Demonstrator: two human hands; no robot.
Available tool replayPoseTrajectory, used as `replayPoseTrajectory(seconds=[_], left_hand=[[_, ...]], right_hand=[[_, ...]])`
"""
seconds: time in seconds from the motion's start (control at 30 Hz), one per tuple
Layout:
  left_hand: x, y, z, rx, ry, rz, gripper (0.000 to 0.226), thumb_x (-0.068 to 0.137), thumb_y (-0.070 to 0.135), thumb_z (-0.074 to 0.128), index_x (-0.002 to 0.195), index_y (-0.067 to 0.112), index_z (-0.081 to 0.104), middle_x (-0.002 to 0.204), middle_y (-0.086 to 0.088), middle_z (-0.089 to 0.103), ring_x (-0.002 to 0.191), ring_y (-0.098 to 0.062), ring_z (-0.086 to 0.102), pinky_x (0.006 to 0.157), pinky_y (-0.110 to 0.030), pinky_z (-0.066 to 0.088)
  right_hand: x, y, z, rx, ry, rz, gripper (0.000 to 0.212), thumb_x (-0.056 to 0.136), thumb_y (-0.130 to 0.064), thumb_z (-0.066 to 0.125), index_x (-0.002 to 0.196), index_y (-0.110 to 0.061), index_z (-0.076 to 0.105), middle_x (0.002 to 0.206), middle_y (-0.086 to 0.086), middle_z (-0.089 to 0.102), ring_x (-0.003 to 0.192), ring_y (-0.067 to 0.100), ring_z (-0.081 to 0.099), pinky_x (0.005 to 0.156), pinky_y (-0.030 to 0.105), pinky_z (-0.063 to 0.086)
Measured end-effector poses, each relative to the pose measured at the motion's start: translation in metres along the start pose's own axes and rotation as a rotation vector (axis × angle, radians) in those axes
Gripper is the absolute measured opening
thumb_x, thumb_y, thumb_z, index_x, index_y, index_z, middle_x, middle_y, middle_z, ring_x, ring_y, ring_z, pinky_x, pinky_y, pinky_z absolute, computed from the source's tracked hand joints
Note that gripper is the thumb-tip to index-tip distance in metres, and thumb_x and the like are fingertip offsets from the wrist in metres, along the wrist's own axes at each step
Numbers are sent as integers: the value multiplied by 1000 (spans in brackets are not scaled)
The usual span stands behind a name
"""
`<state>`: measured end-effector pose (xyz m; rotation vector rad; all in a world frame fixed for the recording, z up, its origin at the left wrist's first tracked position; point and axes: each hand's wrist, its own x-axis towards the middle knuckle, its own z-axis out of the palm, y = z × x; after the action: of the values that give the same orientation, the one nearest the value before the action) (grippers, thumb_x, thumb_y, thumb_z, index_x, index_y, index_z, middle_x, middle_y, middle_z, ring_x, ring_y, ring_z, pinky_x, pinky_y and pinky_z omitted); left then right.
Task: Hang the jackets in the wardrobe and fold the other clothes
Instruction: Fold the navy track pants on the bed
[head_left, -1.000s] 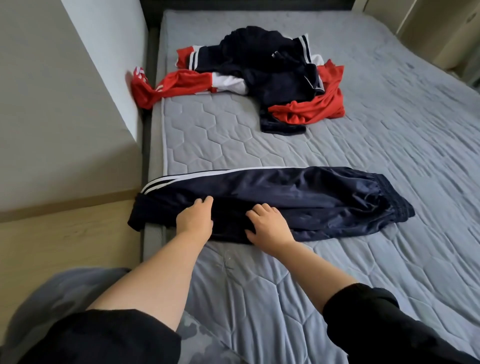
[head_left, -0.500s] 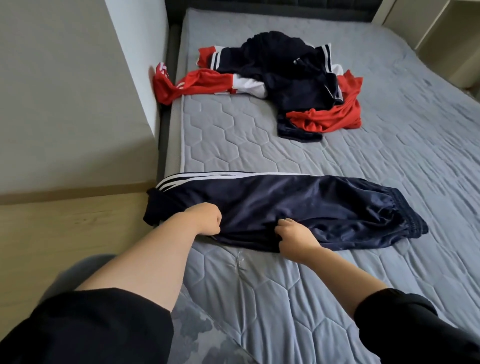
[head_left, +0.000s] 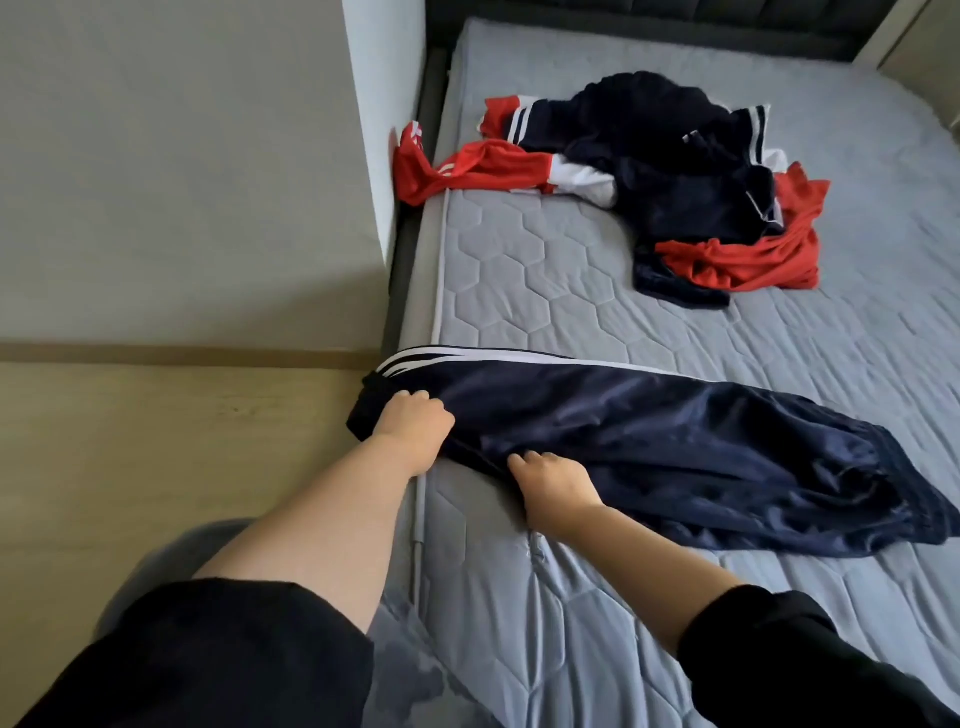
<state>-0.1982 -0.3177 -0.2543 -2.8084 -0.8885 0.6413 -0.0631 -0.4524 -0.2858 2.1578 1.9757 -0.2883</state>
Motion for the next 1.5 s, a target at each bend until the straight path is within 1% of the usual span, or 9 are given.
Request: replayPoseTrajectory(seconds=[0.27,0.43,0.5,0.63,0.83,1.03,1.3,1.43,1.5], left_hand=[[-16,-25,13,-13,-152,-110,30,85,1,53,112,8,61,117,-8,61,108,-29,60,79,-34,48],[-54,-50,31,-498,-862,-290,37,98,14,45,129,-5,48,129,-17,56,92,-28,62,73,-32,52],[-51,-56,38,-918,-659,-557,34,98,11,39,126,-7,49,119,-20,61,81,-30,64,54,-29,49],[-30,-63,47,-970,-26,-813,36,92,14,41,127,14,49,124,-11,57,110,-31,56,83,-32,44],[-15,-48,50,-1637,-166,-849,40,98,16,37,137,11,39,122,-14,53,105,-31,56,84,-41,47],[-11,-62,60,-2223,-114,-1027,29,94,40,47,114,20,53,110,-4,58,93,-23,60,81,-32,38],[-3,-69,72,-2822,229,-1072,32,81,-10,21,77,7,48,82,-4,52,73,-20,49,80,-27,38],[-22,-72,79,-2204,-399,-1023,41,98,0,17,120,1,52,117,-15,63,106,-19,63,61,-16,46],[-26,-66,79,-1860,-692,-863,42,101,5,19,130,-3,47,139,-10,49,122,-19,53,82,-19,48]], right_hand=[[37,-7,-17,-53,-318,119,31,83,-12,50,114,-12,58,116,5,61,106,27,60,71,31,43],[47,-6,-35,-18,-500,56,27,83,-25,56,104,-9,59,95,6,64,85,25,62,70,30,45],[48,-5,-42,59,-538,51,26,81,-36,57,79,-10,59,69,4,62,58,20,58,64,27,48],[59,-16,-48,336,-236,6,37,82,-51,60,72,-15,59,72,-1,62,70,19,57,63,28,38],[83,-57,-40,542,228,28,28,77,-32,71,97,-15,62,88,-3,54,94,19,52,75,27,38],[87,-67,-34,308,143,-234,32,74,-3,55,105,-11,59,98,9,58,95,30,51,79,37,41],[91,-59,-32,511,278,-76,29,71,0,55,98,-11,55,94,2,59,90,25,53,67,27,34],[87,-63,-30,390,409,-158,27,65,4,60,91,-4,62,86,9,62,83,32,56,62,38,45],[86,-66,-29,347,200,-243,21,76,-11,61,97,-8,61,91,6,61,89,27,56,72,35,44]])
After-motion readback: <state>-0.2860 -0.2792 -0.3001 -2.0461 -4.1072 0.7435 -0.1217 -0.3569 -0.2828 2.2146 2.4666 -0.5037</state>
